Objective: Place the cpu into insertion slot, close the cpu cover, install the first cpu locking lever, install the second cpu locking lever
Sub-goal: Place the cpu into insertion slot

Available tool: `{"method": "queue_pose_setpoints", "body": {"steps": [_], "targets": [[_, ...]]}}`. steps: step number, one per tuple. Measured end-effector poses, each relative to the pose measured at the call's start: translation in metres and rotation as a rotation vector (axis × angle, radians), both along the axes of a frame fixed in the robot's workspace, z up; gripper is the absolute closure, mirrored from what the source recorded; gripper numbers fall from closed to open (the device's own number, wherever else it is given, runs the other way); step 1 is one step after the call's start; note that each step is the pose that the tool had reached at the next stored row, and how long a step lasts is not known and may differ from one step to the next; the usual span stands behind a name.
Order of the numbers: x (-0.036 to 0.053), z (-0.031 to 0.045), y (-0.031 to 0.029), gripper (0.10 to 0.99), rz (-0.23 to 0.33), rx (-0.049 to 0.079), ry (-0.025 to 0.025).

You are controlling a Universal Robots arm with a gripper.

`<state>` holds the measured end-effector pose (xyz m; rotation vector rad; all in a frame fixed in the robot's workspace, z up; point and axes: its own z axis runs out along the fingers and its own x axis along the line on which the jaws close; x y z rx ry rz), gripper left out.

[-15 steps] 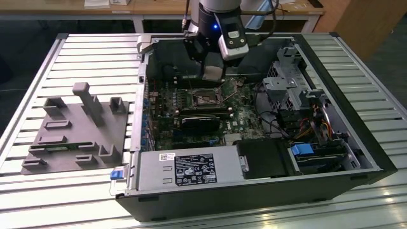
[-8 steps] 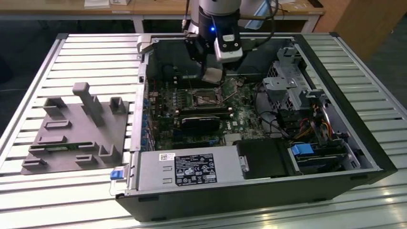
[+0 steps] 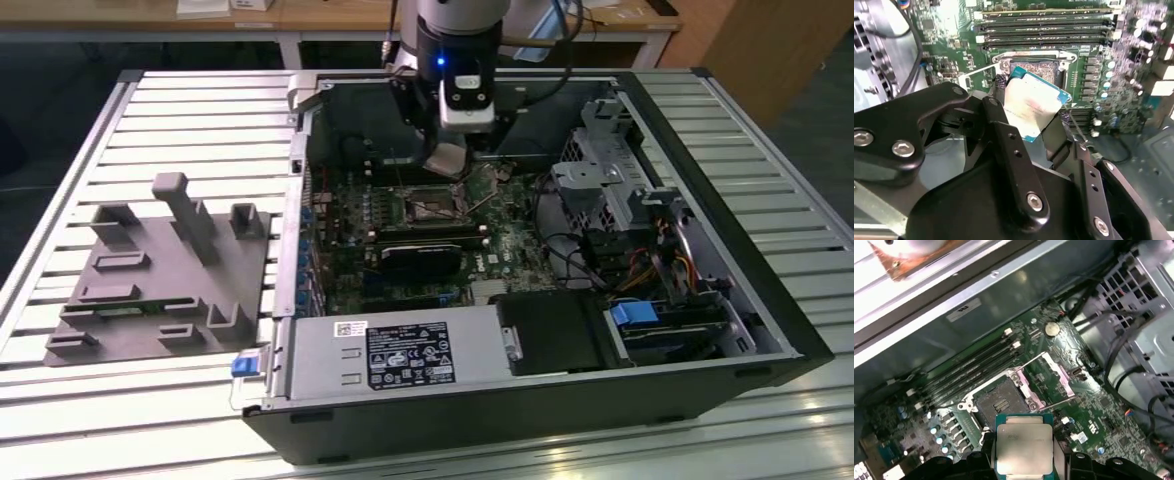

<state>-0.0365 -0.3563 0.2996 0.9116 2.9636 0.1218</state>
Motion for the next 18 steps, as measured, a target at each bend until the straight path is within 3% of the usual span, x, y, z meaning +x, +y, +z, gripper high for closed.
{"method": "queue_pose_setpoints", "body": {"steps": [18], "targets": [[0.0000, -0.0121, 0.0000, 0.545, -0.327, 0.000, 0.0001]]}}
